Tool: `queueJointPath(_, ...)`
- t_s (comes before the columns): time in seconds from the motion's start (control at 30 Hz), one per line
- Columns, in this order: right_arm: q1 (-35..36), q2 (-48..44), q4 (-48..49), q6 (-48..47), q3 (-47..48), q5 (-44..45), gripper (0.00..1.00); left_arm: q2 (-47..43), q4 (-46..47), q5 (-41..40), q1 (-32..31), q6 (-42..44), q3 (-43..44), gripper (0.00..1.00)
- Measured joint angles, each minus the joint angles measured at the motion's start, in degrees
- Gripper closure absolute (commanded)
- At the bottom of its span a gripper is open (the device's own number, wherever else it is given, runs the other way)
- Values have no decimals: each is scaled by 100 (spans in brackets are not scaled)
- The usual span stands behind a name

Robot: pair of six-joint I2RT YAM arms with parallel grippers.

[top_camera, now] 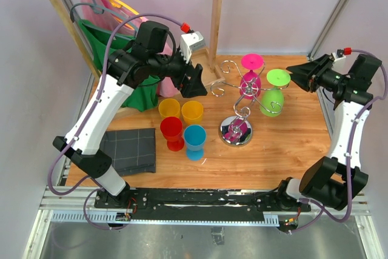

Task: Take the wine glass off the wine glass rack
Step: Pick up the wine glass from the wine rack.

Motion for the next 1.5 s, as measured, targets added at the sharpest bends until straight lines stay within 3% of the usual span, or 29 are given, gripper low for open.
queueJointPath(0.23, 2, 2, 118, 68, -57, -48, 77, -2, 13, -4, 0, 33, -28, 10)
queueJointPath(0.5, 2, 2, 127, 83, -201, -116, 81, 0, 13, -26, 0, 103, -66, 10)
queueJointPath(0.73, 2, 0, 133, 87, -278, -120, 99, 0, 13, -39, 0, 129, -66, 10)
queueJointPath(1.5, -13, -111, 166, 170, -291, -136, 100, 0, 13, -52, 0, 133, -96, 10)
